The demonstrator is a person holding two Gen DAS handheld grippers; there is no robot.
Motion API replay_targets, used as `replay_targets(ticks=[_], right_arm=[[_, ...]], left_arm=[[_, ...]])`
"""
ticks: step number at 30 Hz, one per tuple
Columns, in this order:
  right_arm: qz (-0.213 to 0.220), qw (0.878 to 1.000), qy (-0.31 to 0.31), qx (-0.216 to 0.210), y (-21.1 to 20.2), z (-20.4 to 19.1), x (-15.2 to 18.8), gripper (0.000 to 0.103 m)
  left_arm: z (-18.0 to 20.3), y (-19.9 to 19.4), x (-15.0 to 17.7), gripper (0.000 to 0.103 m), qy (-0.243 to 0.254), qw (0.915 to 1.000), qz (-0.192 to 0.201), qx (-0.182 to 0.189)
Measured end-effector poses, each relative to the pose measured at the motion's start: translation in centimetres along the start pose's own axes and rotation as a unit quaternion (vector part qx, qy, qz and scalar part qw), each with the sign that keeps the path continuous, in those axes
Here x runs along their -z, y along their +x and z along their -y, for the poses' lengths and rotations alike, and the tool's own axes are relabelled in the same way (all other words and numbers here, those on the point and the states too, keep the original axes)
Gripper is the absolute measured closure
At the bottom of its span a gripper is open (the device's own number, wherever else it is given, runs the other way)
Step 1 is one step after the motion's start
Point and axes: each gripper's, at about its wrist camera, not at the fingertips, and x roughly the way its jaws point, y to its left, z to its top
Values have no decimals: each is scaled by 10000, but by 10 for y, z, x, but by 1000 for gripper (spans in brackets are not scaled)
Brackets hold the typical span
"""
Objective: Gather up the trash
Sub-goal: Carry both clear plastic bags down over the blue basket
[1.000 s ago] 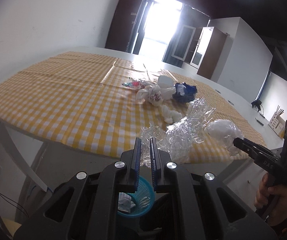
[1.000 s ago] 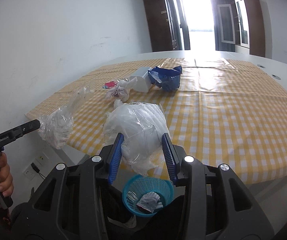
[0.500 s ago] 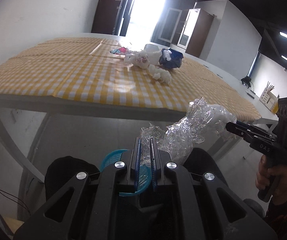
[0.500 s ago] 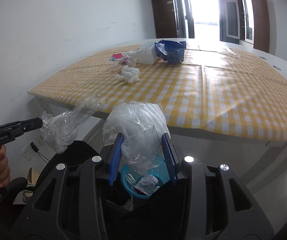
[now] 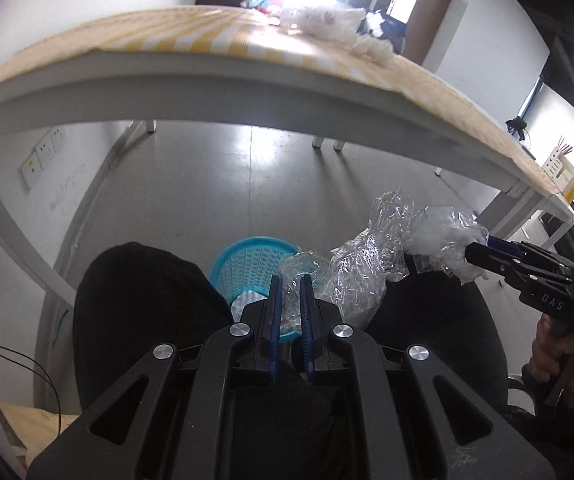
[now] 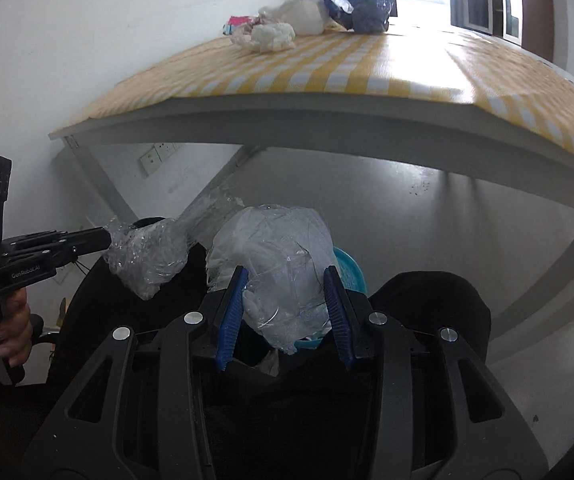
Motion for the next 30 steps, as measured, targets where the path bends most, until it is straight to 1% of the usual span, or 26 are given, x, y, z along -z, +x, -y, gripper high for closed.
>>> replay_targets(ticks=[4, 7, 9, 15, 20, 22, 26, 30], right_arm=[[-201, 9998, 75, 61, 23, 3, 0, 66], [-281, 9995, 111, 82, 35, 3, -1, 66], [-343, 9993, 139, 109, 44, 3, 0, 66], [-656, 9970, 364, 180, 73, 14, 4, 66], [-768, 9962, 337, 232, 88, 14, 4, 66], [-825, 9957, 375, 207, 95, 12, 3, 66], [-993, 9936, 507, 171, 113, 17, 3, 66], [-1175, 9910, 628, 163, 130, 23, 1, 66]], left_arm=[[-6, 19, -1, 95, -43, 9998, -125, -125], [-11, 35, -1, 95, -98, 9992, -342, -171], [-15, 45, -2, 95, -159, 9985, -444, -284], [-29, 62, -15, 95, -455, 9967, -533, -412], [-26, 82, -19, 95, -395, 9957, -559, -617], [-26, 94, -20, 95, -414, 9951, -629, -639], [-32, 122, -26, 95, -590, 9919, -896, -681], [-38, 137, -31, 95, -646, 9897, -1022, -764]])
